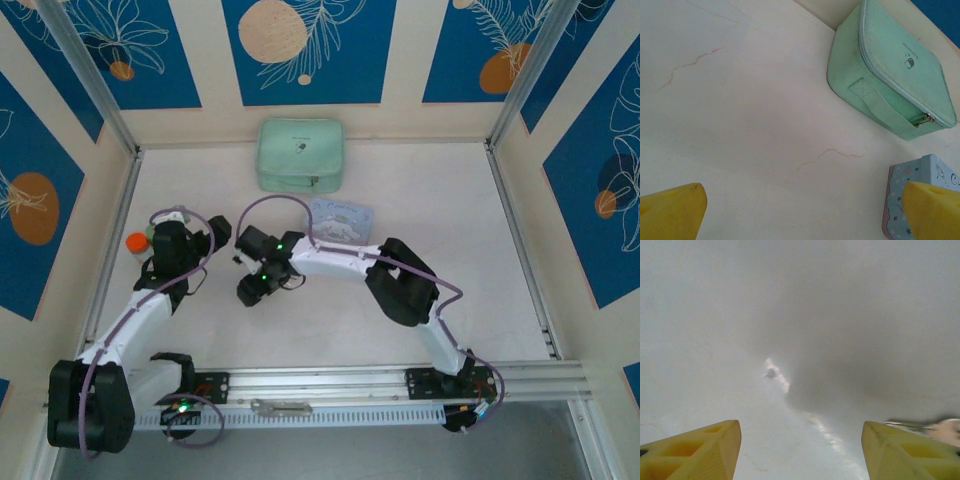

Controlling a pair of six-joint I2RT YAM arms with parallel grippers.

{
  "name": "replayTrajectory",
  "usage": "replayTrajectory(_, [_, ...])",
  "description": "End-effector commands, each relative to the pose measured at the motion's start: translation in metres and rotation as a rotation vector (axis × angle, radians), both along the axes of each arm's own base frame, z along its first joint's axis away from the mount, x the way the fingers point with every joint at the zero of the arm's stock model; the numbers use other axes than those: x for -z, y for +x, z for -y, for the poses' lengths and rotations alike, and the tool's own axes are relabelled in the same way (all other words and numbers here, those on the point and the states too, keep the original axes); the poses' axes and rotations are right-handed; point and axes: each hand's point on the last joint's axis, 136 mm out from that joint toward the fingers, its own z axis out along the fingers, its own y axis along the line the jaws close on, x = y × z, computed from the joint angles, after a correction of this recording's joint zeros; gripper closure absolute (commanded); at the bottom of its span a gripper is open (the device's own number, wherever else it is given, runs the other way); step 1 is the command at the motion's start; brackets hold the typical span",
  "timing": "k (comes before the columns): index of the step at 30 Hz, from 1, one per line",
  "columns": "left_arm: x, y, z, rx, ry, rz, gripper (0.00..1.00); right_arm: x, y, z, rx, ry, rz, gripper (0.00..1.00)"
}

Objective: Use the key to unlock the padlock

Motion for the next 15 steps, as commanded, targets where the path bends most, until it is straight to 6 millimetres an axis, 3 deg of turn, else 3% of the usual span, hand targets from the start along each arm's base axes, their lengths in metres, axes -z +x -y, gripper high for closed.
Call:
replayTrajectory(1, [-0.009, 0.002, -0.006, -0.029, -0.004, 0.016, 0.01, -0.024, 0.025, 0.024, -0.088, -0.02, 0.099, 0.36])
replayTrajectory(4, [-0.008, 0.002, -0.007, -0.033, -0.007, 0.014, 0.01, -0.015, 0.042, 0.043, -0.124, -0.083, 0.113, 0.4])
replayTrajectory(9, [-0.01, 0.002, -0.003, -0.011, -0.03, 0.018, 0.01, 0.001, 0.058, 0.052, -0.173, -0.118, 0.133, 0.44])
replayTrajectory(15, [-0.004, -0.002, 0.016, 0.069, -0.118, -0.014, 0.01, 0.01, 0.047, 0.047, -0.227, -0.09, 0.076, 0.47])
